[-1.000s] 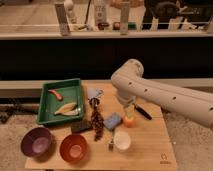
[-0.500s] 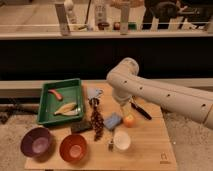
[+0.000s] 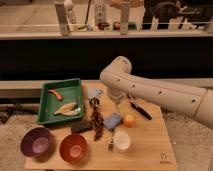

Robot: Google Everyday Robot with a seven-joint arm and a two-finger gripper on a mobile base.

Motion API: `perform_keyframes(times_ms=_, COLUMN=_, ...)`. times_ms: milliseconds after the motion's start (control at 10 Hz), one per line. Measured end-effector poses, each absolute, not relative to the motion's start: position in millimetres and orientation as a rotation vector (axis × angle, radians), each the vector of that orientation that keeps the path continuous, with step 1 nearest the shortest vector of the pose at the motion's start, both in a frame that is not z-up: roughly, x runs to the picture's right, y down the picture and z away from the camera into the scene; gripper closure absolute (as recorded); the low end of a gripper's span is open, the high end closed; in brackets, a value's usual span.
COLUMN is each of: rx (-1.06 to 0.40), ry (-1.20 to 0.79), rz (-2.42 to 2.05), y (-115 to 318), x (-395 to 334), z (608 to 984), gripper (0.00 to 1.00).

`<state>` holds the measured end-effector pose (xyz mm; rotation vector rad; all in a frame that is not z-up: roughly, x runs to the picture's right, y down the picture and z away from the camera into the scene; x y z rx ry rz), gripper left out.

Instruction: Place pepper in red bowl

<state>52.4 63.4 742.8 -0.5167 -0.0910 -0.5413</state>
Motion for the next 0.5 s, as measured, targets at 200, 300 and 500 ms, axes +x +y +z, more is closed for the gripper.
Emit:
perform_keyframes(times_ms=200, rx=-0.511, ry=-0.097, rz=-0.558, y=63.7, x=37.6, z=745.2, gripper=0.22)
perform_keyframes(times_ms=300, rx=-0.509, ry=-0.099, rz=-0.561, y=61.9, x=33.1, z=746.9, gripper=0.28)
perform_keyframes(times_ms=500, rx=-0.510, ry=-0.098, rz=-0.576, y=62.8, x=23.8, z=749.7, gripper=0.48)
